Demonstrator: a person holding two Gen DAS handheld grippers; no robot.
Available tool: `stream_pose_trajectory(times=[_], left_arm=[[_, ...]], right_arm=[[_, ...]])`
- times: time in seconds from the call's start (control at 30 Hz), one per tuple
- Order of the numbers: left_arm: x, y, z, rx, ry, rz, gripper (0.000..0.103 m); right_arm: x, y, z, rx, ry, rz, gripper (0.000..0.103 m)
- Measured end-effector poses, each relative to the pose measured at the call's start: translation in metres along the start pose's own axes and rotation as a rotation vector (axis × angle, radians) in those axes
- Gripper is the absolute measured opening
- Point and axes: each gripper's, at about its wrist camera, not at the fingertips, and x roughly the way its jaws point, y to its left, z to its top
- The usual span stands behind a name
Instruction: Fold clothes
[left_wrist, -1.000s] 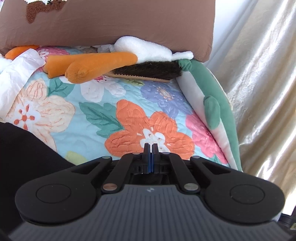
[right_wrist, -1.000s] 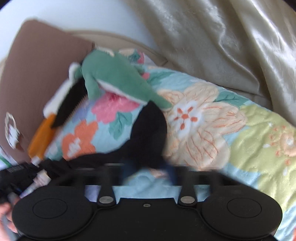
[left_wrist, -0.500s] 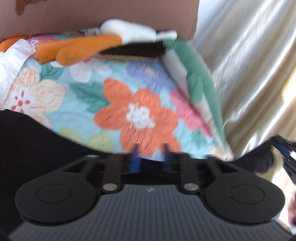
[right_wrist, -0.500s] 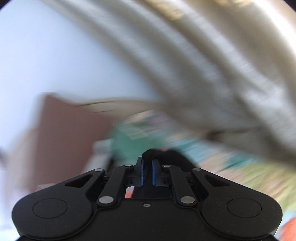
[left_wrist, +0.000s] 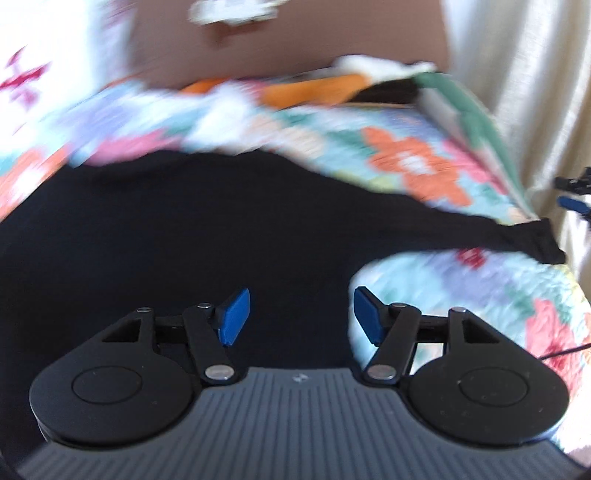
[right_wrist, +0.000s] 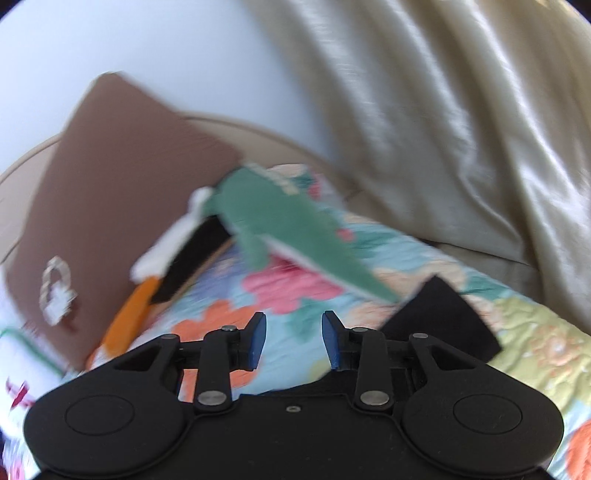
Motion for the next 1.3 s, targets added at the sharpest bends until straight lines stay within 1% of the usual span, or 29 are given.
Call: stream_pose_trajectory(times=[0.03,0.1,0.13,0.17,0.23,0.27,0.3,0.37,0.43,0.53,0.6,0.67,0.73,0.8,0.83,0.87,0.9,0.93,1.0,1.07,1.13,1.17,1.2,1.23,1.3], left_arm=[[-0.011,0.013,-0.01,-0.049,0.011,0.03,0.063],[-0.03,0.034,-0.029,-0.133,0.023,0.087,0.064],[-0.037,0.042,-0.036,-0.158,0.037,0.105,0.064],[-0.041,0.049,-0.041,-0.162,0.061,0.119,0.064],[-0.053,0.058,-0.047,-0.128,0.097,0.158,0.064],[-0.061,0.062,-0.05,-0.106,0.103,0.183,0.064],[-0.07,0.065,-0.052,-0.085,0.098,0.209,0.064],[-0.087,0.072,-0.057,-0.064,0.088,0.244,0.066],[-0.102,0.081,-0.062,-0.073,0.119,0.244,0.068],[-0.127,0.101,-0.066,-0.139,0.171,0.206,0.068],[-0.144,0.115,-0.072,-0.163,0.203,0.193,0.069],[-0.162,0.128,-0.074,-0.173,0.231,0.205,0.069],[-0.187,0.144,-0.075,-0.187,0.213,0.216,0.069],[-0.202,0.163,-0.077,-0.214,0.208,0.202,0.077],[-0.209,0.172,-0.078,-0.229,0.207,0.195,0.079],[-0.208,0.179,-0.08,-0.248,0.222,0.195,0.081],[-0.204,0.186,-0.083,-0.269,0.243,0.199,0.081],[-0.196,0.189,-0.087,-0.288,0.267,0.198,0.081],[-0.175,0.187,-0.095,-0.306,0.316,0.181,0.081],[-0.151,0.179,-0.102,-0.285,0.352,0.151,0.081],[-0.129,0.171,-0.106,-0.263,0.38,0.183,0.081],[-0.12,0.168,-0.107,-0.266,0.39,0.183,0.081],[-0.112,0.166,-0.109,-0.274,0.398,0.176,0.081],[-0.105,0.164,-0.109,-0.278,0.406,0.152,0.081],[-0.096,0.161,-0.112,-0.272,0.414,0.141,0.081]], right_arm=[[-0.005,0.012,-0.005,-0.022,0.01,0.018,0.046],[-0.014,0.036,-0.014,-0.067,0.033,0.061,0.047],[-0.02,0.049,-0.02,-0.093,0.044,0.085,0.047],[-0.027,0.061,-0.026,-0.115,0.054,0.109,0.048],[-0.042,0.085,-0.038,-0.158,0.077,0.158,0.053],[-0.05,0.097,-0.046,-0.187,0.096,0.181,0.055],[-0.059,0.109,-0.054,-0.225,0.117,0.196,0.06],[-0.076,0.132,-0.07,-0.292,0.162,0.225,0.061],[-0.094,0.153,-0.081,-0.336,0.22,0.245,0.062],[-0.122,0.174,-0.094,-0.341,0.304,0.297,0.063],[-0.137,0.186,-0.102,-0.405,0.344,0.317,0.064],[-0.154,0.194,-0.106,-0.461,0.401,0.338,0.064],[-0.172,0.2,-0.106,-0.503,0.457,0.359,0.064],[-0.19,0.201,-0.099,-0.521,0.49,0.376,0.064],[-0.196,0.203,-0.096,-0.532,0.508,0.378,0.067],[-0.197,0.205,-0.096,-0.544,0.524,0.373,0.071],[-0.194,0.208,-0.098,-0.559,0.543,0.364,0.081],[-0.188,0.211,-0.105,-0.574,0.569,0.351,0.087],[-0.165,0.219,-0.131,-0.602,0.649,0.323,0.087],[-0.135,0.224,-0.167,-0.621,0.751,0.307,0.087],[-0.104,0.226,-0.203,-0.65,0.836,0.254,0.083],[-0.091,0.226,-0.217,-0.68,0.862,0.219,0.082],[-0.079,0.226,-0.225,-0.697,0.882,0.188,0.081],[-0.067,0.224,-0.231,-0.699,0.901,0.156,0.081],[-0.05,0.218,-0.233,-0.671,0.926,0.113,0.081]])
